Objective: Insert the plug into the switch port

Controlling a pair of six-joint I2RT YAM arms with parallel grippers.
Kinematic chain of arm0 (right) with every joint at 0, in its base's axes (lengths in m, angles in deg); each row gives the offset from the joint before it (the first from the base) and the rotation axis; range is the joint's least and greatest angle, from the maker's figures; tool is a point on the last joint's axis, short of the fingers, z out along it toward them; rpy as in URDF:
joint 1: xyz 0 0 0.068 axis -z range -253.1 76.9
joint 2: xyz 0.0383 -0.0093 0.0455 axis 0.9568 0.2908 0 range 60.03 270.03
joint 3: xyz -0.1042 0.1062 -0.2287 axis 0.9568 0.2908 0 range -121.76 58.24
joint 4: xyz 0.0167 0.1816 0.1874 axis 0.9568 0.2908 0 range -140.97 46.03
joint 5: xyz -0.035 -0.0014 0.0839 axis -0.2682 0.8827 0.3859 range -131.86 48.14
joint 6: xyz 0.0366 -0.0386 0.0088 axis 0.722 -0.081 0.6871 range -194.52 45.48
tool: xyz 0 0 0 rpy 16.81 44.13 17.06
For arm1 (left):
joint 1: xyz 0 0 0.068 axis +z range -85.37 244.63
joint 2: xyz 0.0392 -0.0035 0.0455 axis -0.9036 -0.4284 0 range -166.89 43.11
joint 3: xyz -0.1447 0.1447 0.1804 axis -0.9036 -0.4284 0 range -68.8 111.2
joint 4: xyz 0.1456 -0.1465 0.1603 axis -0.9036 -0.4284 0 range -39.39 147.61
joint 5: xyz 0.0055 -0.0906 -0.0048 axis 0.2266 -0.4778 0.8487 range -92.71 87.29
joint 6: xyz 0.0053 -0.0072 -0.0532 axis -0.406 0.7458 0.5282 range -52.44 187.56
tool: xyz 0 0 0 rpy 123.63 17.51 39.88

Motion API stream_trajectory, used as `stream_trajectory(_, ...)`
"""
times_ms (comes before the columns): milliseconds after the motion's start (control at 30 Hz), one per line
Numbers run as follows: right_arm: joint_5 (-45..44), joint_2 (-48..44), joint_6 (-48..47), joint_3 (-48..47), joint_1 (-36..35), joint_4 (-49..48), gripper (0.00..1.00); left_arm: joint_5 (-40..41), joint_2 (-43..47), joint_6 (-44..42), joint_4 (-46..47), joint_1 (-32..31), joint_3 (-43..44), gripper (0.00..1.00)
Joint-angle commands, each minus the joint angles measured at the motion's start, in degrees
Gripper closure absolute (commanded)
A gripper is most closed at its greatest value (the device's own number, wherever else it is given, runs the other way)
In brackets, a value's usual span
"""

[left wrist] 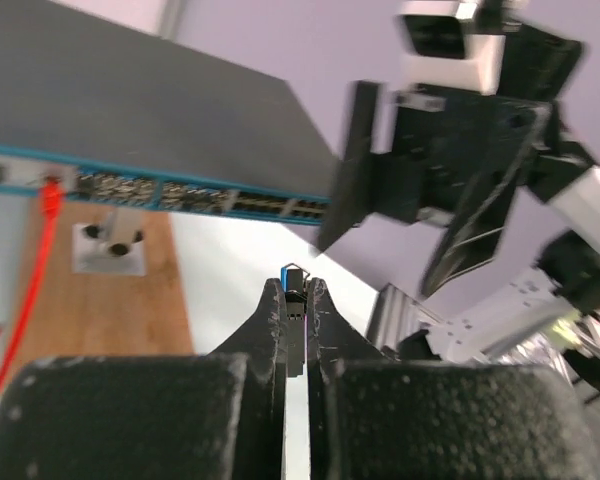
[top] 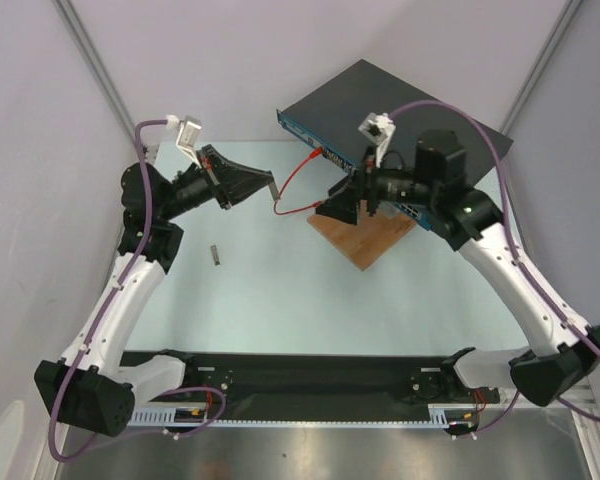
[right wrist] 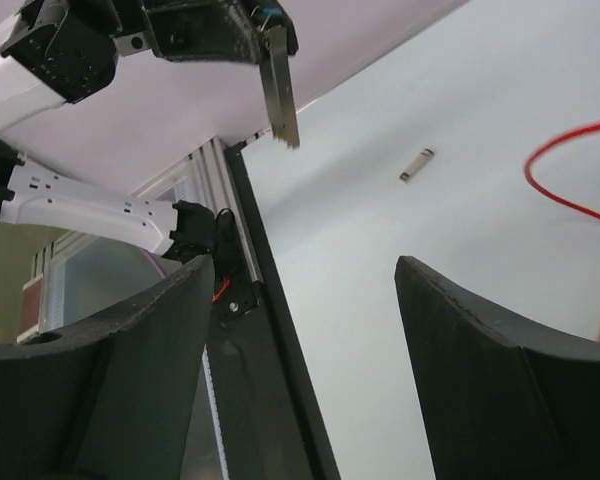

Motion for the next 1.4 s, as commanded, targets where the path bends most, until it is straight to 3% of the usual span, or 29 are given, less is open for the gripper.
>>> stream_trajectory(0,0.5,3.5,2.7,-0.7,-3.5,-12.5,0.23,-2.6,0.8,4.0,10.3,-2.7,0.6,0.99)
stream_trajectory(500,0.7,10.2,-3.3,-6.3,-10.7,-14.9,0.30,-3.1,1.9,8.5,16.6,-4.6,-2.9,1.00)
stream_trajectory(600,-1.1,10.2,-7.9,-6.5,-12.7,-12.6,0.37,-2.7,1.9,9.0,17.4,-4.7,-3.3,1.00)
stream_trajectory(700,-2.5,10.2,-10.7,-6.9,-13.4,-10.9,0.63,-2.5,2.2,9.2,17.8,-5.0,-3.2,0.98)
stream_trajectory(733,-3.5,10.2,-11.3,-7.2,-13.4,-10.4,0.82,-2.5,2.2,9.1,17.7,-5.0,-3.3,0.96)
stream_trajectory(800,-5.2,9.7,-15.2,-7.7,-13.5,-8.2,0.96,-2.6,2.4,8.6,15.8,-5.0,-3.2,0.93)
stream_trajectory(833,-8.4,9.5,-17.4,-7.8,-13.9,-6.9,1.00,-2.5,2.7,7.4,14.3,-4.9,-2.8,0.81)
stream_trajectory(933,-18.1,7.3,-27.8,-6.9,-15.1,-3.0,1.00,-3.4,3.4,0.5,3.3,-4.4,0.3,0.55)
stream_trajectory(967,-19.8,6.7,-30.5,-6.2,-15.5,-1.5,1.00,-3.5,3.6,-2.5,-5.2,-4.3,1.6,0.48)
stream_trajectory(1033,-24.8,5.2,-39.7,-5.8,-16.6,0.8,1.00,-0.9,3.5,-14.9,-16.9,-4.3,7.5,0.30)
stream_trajectory(1067,-27.1,4.8,-43.2,-5.0,-18.8,2.9,1.00,-0.1,3.3,-18.9,-28.6,-4.1,9.7,0.28)
stream_trajectory(1133,-34.2,2.4,-53.1,-2.8,-21.5,3.8,1.00,0.6,2.0,-28.7,-38.4,-3.3,16.3,0.24)
stream_trajectory(1167,-36.7,1.5,-55.9,-1.4,-22.9,3.5,1.00,0.5,0.2,-31.2,-47.8,-3.0,18.6,0.24)
stream_trajectory(1367,-55.2,-6.2,-77.4,16.2,-35.7,-7.4,1.00,0.5,-8.9,-45.9,-76.4,-2.8,32.2,0.23)
